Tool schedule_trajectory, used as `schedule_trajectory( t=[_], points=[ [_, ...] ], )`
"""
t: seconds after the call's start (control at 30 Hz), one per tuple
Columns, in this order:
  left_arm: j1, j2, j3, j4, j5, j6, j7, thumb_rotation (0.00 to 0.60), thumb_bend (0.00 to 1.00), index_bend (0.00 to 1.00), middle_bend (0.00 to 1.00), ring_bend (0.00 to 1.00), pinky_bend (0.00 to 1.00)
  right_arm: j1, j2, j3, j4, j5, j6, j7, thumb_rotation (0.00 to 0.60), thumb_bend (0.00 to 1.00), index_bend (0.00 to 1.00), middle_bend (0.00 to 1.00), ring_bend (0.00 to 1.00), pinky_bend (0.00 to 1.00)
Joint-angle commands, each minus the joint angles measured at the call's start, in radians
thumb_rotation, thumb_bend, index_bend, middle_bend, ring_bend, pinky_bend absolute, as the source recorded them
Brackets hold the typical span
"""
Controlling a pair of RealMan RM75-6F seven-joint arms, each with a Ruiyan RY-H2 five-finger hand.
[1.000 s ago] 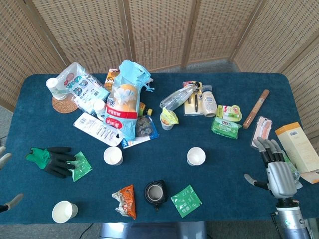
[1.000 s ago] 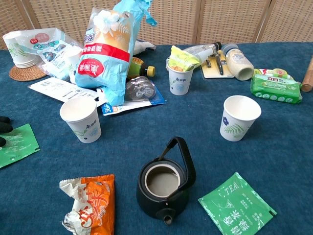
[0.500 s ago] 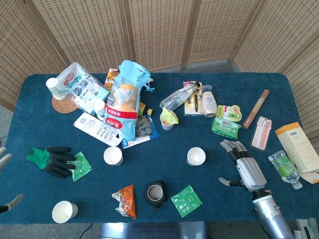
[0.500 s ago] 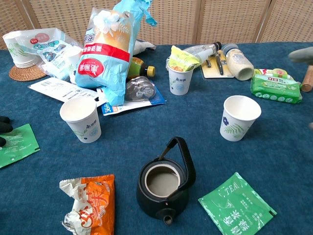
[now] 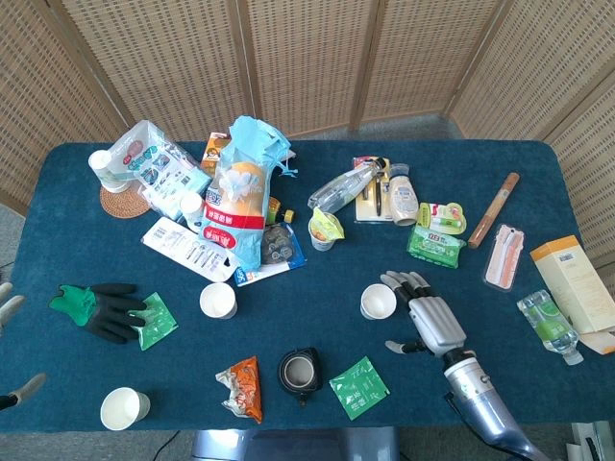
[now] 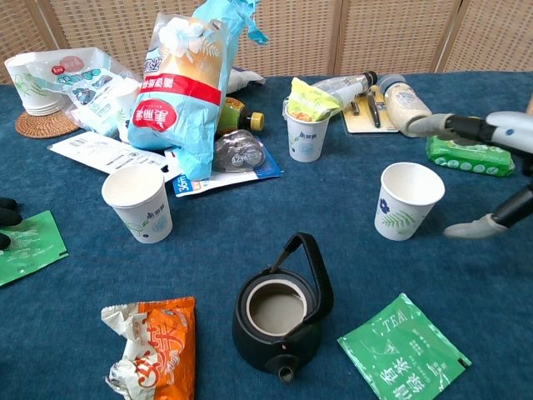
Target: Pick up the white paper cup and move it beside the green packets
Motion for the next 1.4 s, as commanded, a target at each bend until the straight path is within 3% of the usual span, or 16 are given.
schedule_trajectory(
  t=[0.03, 0.4, 1.03, 1.4],
  points=[
    [0.0, 0.0, 0.0, 0.0, 0.0, 0.001, 0.0, 0.6, 0.2, 0.0, 0.0, 0.0, 0.0, 0.026, -0.024, 0.014, 0.02, 0.037, -0.026, -0.032, 0.6, 0.0, 0.07, 0.0, 0.0, 0.0],
    [-0.004, -0.001, -0.004, -0.003, -0.011, -0.011, 0.004, 0.6, 0.2, 0.0, 0.0, 0.0, 0.0, 0.082, -0.071, 0.044, 0.096, 0.149, -0.077, -0.066, 0.6, 0.0, 0.18, 0.0, 0.0, 0.0],
    [-0.006, -0.004, -0.004, -0.007, -0.015, -0.022, 0.017, 0.6, 0.2, 0.0, 0.0, 0.0, 0.0, 0.107, -0.108, 0.053, 0.145, 0.195, -0.069, -0.042, 0.6, 0.0, 0.33, 0.0, 0.0, 0.0],
    [-0.007, -0.002, -0.002, -0.006, -0.012, -0.024, 0.012, 0.6, 0.2, 0.0, 0.0, 0.0, 0.0, 0.103, -0.113, 0.043, 0.143, 0.198, -0.039, -0.061, 0.6, 0.11, 0.4, 0.0, 0.0, 0.0]
  ],
)
